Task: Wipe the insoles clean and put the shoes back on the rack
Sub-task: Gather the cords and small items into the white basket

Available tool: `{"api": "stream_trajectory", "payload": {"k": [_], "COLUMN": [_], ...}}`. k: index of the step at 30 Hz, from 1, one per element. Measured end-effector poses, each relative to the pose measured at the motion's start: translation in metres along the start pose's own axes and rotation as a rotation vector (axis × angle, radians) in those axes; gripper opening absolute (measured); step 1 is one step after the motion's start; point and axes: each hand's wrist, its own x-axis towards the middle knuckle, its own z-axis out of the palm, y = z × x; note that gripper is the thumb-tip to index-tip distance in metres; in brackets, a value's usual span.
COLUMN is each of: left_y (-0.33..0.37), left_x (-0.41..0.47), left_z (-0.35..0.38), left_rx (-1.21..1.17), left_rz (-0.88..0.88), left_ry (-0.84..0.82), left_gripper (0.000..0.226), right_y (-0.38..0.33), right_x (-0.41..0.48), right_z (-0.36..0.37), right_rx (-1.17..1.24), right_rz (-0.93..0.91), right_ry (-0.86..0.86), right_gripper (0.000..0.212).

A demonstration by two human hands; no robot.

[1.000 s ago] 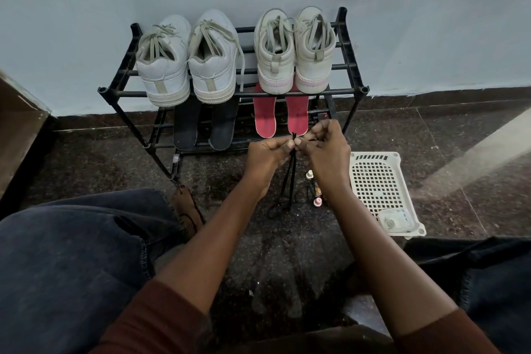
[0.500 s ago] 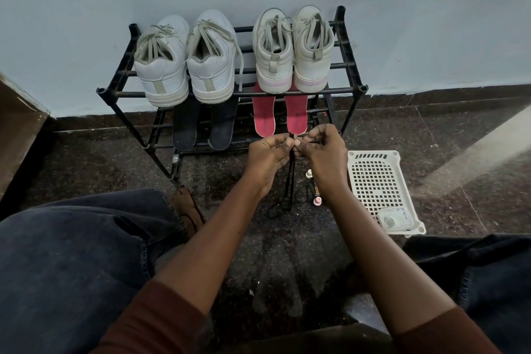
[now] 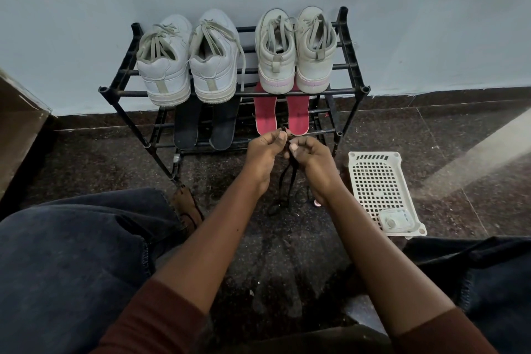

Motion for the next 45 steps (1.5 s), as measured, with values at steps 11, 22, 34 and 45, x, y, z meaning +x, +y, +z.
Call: {"api": "stream_trajectory", "payload": {"k": [11, 22, 34, 45], "left_y": [0.014, 0.017, -0.016, -0.022], "left_x": [0.007, 0.008, 0.004, 0.013], "left_z": [-0.013, -0.032, -0.019, -0.035], "left_rx": [-0.405, -0.046, 1.060, 1.179], "left_rz": [-0.006, 0.077, 0.065, 0.127], "left_ry": [0.127, 0.215, -0.253, 0.052], "left_gripper": [0.022, 0.026, 0.027, 0.026], "right_y": [0.009, 0.006, 0.001, 0.007], "right_x": [0.003, 0.008, 0.005, 0.012], "right_z": [-0.020, -0.041, -0.032, -0.045], "right_rx": [-0.069, -0.373, -0.307, -0.186], "right_rz": [0.148, 0.125, 0.095, 0.205], "right_ry": [-0.093, 0.057, 0.065, 0.133], "right_gripper": [0.019, 0.014, 0.014, 0.010]}}
